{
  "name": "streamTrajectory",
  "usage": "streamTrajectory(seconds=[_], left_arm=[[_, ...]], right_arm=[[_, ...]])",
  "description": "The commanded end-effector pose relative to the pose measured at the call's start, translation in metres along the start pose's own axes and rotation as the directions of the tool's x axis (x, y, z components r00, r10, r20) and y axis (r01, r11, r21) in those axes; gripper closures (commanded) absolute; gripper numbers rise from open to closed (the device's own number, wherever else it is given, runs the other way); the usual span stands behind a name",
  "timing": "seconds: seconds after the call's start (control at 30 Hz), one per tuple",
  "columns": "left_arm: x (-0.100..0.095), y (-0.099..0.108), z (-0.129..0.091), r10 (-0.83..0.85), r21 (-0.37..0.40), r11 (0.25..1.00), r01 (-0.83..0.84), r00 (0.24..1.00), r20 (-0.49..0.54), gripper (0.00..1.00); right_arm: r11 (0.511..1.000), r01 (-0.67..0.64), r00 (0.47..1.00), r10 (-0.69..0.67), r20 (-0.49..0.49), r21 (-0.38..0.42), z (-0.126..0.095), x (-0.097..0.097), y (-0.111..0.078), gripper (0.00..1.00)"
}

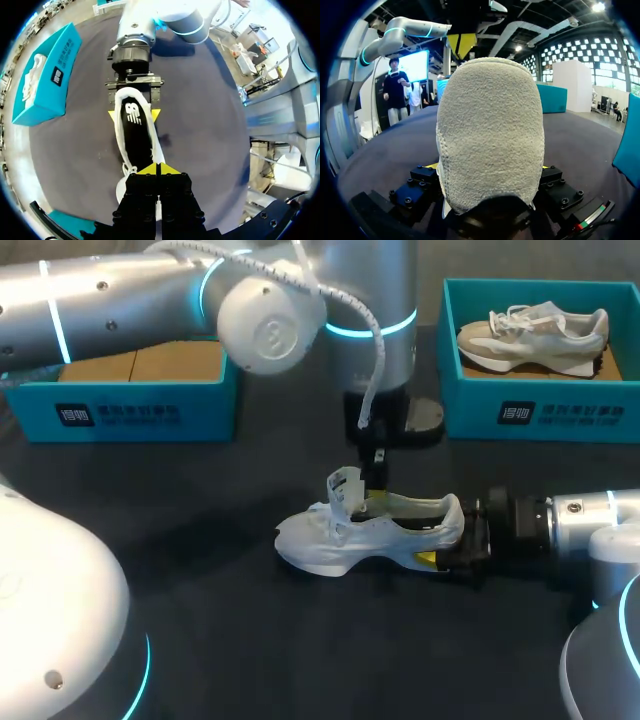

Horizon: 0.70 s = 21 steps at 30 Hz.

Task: Take the shoe out of the shoebox, open the shoe tongue, remove and reinsert the insole, then place the shoe into the shoebox

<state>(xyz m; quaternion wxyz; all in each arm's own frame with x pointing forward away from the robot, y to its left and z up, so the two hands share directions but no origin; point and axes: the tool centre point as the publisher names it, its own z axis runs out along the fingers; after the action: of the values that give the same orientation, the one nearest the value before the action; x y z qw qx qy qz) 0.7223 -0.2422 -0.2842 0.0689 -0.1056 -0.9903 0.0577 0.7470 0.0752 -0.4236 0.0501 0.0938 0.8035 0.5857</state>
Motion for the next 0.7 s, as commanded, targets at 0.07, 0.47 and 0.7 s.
streamTrajectory(seconds=[0.07,0.47,0.7], left_arm=[[-0.006,0.003,0.014,0.039,0.083,0.996,-0.037,0.999,-0.024,1.0],[-0.006,0.003,0.014,0.039,0.083,0.996,-0.037,0.999,-0.024,1.0],[-0.019,-0.015,0.04,0.031,0.051,0.998,-0.03,0.999,-0.015,1.0]], right_arm=[[1.0,0.0,1.0,0.0,0.001,0.002,0.001,0.0,0.0,1.0],[1.0,0.0,1.0,0.0,0.001,0.002,0.001,0.0,0.0,1.0],[1.0,0.0,1.0,0.0,0.001,0.002,0.001,0.0,0.0,1.0]])
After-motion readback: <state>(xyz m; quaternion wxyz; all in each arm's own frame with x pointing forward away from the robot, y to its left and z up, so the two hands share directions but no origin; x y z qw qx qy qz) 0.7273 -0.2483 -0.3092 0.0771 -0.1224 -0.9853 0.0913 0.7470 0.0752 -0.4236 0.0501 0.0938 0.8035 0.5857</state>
